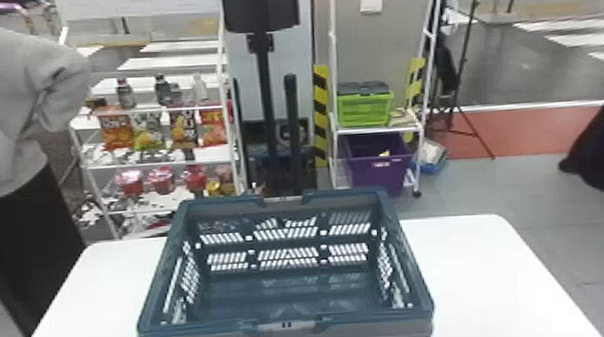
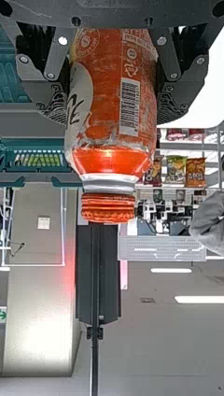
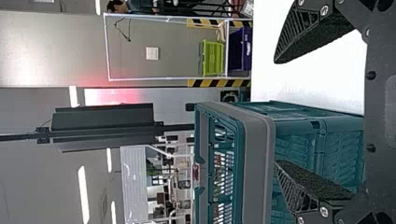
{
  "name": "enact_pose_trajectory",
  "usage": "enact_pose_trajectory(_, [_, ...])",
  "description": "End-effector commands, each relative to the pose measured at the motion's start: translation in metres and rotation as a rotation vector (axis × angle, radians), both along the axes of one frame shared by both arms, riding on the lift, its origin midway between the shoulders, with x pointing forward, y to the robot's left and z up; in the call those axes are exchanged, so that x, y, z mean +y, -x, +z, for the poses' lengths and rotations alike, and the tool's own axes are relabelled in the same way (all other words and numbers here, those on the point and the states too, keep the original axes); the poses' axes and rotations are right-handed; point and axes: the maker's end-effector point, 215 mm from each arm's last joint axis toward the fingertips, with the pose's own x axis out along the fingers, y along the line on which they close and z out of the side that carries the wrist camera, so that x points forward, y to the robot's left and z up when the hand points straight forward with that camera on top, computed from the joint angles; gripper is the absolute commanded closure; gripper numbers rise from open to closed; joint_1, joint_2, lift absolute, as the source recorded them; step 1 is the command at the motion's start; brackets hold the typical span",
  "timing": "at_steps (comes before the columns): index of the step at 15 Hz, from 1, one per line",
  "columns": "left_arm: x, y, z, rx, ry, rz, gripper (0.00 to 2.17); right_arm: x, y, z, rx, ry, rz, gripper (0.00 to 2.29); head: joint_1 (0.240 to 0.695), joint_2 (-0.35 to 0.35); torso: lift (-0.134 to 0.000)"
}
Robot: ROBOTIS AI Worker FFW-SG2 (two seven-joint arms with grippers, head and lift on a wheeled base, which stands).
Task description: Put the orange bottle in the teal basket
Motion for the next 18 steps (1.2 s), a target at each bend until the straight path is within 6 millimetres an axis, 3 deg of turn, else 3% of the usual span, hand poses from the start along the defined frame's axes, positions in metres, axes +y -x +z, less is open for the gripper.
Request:
enact_pose_trajectory(1, [-0.001, 0.000, 0.001, -0.003, 0.003, 0.001, 0.59, -0.001, 0.001, 0.000, 0.001, 0.001, -0.001, 0.13, 0.499, 0.000, 0.000])
enact_pose_trajectory(12, [-0.004, -0.003, 0.012, -0.016, 0.000, -0.005, 0.59, -0.001, 0.002, 0.004, -0.005, 0.004, 0.002, 0.13, 0.499, 0.000, 0.000])
enact_pose_trajectory(18, [0.001, -0.020, 0.063, -0.067, -0.017, -0.012, 0.59, -0.004, 0.002, -0.001, 0.004, 0.006, -0.003, 0.13, 0.499, 0.000, 0.000])
